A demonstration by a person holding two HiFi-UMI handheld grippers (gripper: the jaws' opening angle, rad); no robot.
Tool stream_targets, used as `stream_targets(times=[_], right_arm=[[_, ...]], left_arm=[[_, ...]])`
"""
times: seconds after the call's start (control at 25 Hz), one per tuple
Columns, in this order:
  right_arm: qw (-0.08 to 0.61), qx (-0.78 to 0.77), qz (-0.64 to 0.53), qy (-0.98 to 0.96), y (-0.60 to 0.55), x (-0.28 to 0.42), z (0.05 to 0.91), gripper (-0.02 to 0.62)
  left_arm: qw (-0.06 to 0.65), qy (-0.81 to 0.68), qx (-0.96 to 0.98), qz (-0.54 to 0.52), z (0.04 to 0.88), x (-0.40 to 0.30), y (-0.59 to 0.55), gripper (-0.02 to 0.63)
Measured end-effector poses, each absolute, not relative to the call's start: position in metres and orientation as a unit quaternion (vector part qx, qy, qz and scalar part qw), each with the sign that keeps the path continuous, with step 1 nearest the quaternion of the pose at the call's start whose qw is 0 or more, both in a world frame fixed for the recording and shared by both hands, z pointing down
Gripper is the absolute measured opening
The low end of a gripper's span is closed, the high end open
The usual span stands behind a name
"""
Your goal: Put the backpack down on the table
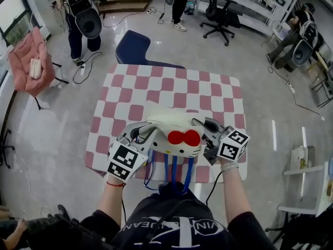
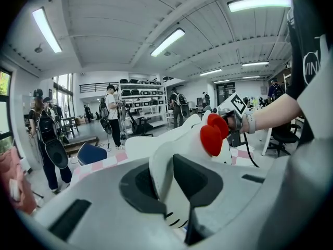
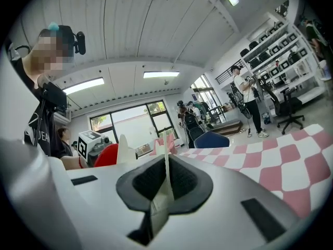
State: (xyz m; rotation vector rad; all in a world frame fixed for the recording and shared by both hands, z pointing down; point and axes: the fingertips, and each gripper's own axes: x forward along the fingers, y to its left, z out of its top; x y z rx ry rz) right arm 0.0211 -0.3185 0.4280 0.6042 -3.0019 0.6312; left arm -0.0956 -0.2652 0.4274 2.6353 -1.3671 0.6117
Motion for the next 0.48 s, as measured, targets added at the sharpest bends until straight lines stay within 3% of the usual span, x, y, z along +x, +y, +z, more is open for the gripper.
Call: stream_targets(times=[0.48], right_arm=[[0.022, 0.188, 0.185, -0.964, -0.365, 0.013, 0.433, 0.011]], left_arm=[[0.056, -0.470, 0.858, 0.201, 0.430, -0.102, -0.306, 0.063]])
